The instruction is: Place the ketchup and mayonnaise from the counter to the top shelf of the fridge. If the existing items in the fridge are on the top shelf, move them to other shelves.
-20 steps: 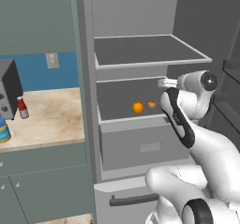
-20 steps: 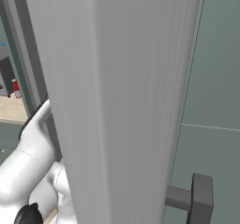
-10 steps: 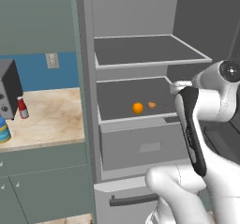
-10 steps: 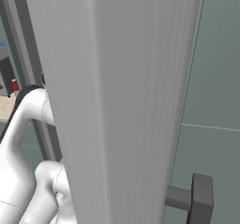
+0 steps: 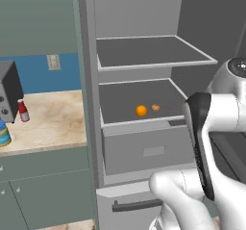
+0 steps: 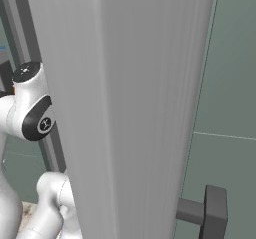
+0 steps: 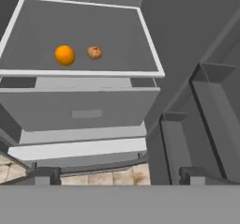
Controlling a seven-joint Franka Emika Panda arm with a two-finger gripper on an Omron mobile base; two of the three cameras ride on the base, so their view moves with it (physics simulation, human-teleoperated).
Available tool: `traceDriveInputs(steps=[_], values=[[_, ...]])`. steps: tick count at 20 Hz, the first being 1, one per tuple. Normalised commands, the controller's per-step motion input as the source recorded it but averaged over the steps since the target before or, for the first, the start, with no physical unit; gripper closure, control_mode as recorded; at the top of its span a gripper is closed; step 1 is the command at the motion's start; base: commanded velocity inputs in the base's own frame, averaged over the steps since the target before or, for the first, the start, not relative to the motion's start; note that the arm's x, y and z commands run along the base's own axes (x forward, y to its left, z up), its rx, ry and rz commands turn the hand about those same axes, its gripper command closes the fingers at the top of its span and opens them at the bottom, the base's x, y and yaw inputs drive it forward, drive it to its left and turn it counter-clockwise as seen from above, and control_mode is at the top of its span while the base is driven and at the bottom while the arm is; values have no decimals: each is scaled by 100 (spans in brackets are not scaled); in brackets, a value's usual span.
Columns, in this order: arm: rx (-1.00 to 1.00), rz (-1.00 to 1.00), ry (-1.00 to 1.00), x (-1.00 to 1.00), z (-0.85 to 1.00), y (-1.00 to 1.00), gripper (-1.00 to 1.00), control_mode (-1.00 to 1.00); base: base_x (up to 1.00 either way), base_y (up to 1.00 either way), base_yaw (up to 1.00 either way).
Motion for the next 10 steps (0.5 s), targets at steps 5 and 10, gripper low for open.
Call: traceDriveInputs(steps=[5, 10], values=[[0, 4, 5, -25, 11, 13, -100, -100, 0, 0, 0], [1, 8, -4, -37, 0, 16, -100, -100, 0, 0, 0]])
